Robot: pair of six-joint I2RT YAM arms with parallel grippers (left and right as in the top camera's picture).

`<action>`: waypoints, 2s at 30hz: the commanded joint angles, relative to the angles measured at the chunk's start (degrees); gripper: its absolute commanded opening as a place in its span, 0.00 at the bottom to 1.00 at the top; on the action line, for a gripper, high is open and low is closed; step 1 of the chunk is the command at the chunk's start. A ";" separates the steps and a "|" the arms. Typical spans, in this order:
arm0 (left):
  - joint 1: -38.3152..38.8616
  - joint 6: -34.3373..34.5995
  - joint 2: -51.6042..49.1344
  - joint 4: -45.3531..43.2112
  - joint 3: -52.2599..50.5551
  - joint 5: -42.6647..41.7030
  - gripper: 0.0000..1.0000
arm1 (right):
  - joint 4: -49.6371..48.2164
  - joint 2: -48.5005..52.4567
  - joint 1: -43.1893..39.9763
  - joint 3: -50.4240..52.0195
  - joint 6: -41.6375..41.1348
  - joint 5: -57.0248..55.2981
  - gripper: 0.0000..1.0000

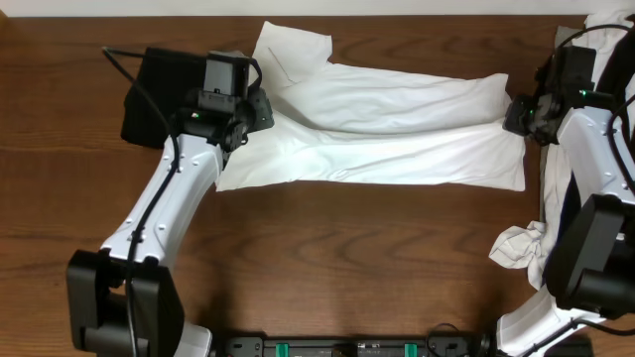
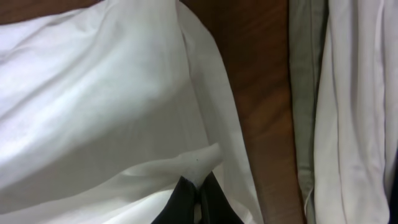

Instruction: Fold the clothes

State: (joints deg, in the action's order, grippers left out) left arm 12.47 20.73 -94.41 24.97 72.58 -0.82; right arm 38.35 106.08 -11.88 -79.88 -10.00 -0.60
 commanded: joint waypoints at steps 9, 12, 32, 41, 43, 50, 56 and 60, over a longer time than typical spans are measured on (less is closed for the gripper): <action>-0.31 -0.79 -4.59 -1.75 1.14 6.58 0.06 | -3.34 6.25 1.03 -0.87 1.18 -1.60 0.01; -0.31 -0.81 -5.18 -2.01 1.14 7.58 0.06 | -4.37 8.02 1.09 -0.90 2.38 -1.75 0.03; -0.59 0.57 -1.29 13.51 8.50 7.56 0.74 | 13.44 -0.59 1.11 -8.55 1.70 3.45 0.56; -3.48 0.55 -6.08 22.58 7.89 7.54 0.39 | 15.32 -0.02 1.51 -1.79 -0.46 8.20 0.01; -4.52 0.55 -7.54 22.82 7.89 7.52 0.31 | 13.86 -0.02 1.60 0.57 -0.46 8.17 0.01; -5.40 0.55 -12.17 23.43 7.82 4.55 0.19 | 6.14 -0.02 2.21 9.44 -0.42 8.15 0.01; -5.40 0.55 -15.04 23.93 7.08 1.66 0.15 | 0.70 -0.02 2.21 15.50 -0.22 7.91 0.01; -5.38 0.59 -16.35 24.96 6.54 1.18 0.15 | -1.16 -0.02 2.21 17.97 -0.22 6.25 0.01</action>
State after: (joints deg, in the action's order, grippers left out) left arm 7.14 21.17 -109.58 49.28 80.09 1.45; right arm 37.82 105.60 -10.26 -63.26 -10.04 6.94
